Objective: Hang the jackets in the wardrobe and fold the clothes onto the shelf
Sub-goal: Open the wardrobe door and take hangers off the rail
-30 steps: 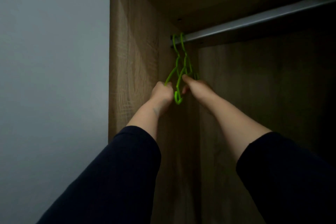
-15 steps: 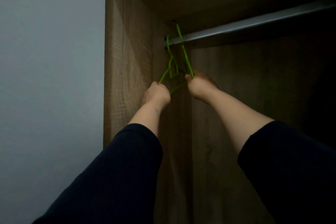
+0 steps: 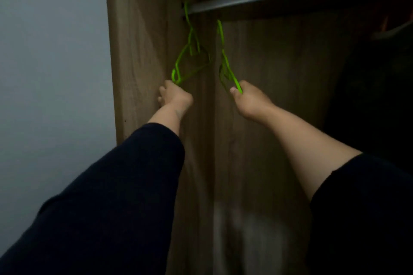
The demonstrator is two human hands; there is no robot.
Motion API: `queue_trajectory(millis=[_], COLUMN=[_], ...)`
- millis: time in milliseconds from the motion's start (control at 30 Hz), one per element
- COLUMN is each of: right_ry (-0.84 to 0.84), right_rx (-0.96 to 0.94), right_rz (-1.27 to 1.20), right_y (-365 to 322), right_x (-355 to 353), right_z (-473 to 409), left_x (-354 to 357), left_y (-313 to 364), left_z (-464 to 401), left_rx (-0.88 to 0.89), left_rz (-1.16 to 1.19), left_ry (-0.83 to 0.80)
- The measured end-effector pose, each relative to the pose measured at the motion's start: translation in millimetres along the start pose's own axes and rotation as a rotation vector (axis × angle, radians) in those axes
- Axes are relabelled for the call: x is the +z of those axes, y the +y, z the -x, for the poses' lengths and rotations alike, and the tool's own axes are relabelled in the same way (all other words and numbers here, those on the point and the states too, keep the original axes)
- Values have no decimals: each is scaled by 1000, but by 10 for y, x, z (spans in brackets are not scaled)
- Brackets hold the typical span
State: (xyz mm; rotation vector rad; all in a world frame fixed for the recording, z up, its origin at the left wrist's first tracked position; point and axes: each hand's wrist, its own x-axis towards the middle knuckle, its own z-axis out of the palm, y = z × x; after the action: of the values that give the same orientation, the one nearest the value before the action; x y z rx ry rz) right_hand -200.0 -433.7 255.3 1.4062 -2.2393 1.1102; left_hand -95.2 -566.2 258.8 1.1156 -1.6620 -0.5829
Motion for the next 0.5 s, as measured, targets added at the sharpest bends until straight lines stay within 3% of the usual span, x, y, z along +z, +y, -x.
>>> queue_trajectory(millis=[200,333,500], right_ry=[-285,-557,-759], right_rx=[47,69,41], right_rz=[-38,-165,-223], right_y=[263,412,334], right_x=[-215,-417,-684], right_z=[572,1057,1596], left_x=[346,567,360], left_y=[-323,-408,-613], left_z=[848,1561,2168], left_rx=[-95,-55,-192], left_rz=[17,79,231], left_ry=[-279,-254,-81])
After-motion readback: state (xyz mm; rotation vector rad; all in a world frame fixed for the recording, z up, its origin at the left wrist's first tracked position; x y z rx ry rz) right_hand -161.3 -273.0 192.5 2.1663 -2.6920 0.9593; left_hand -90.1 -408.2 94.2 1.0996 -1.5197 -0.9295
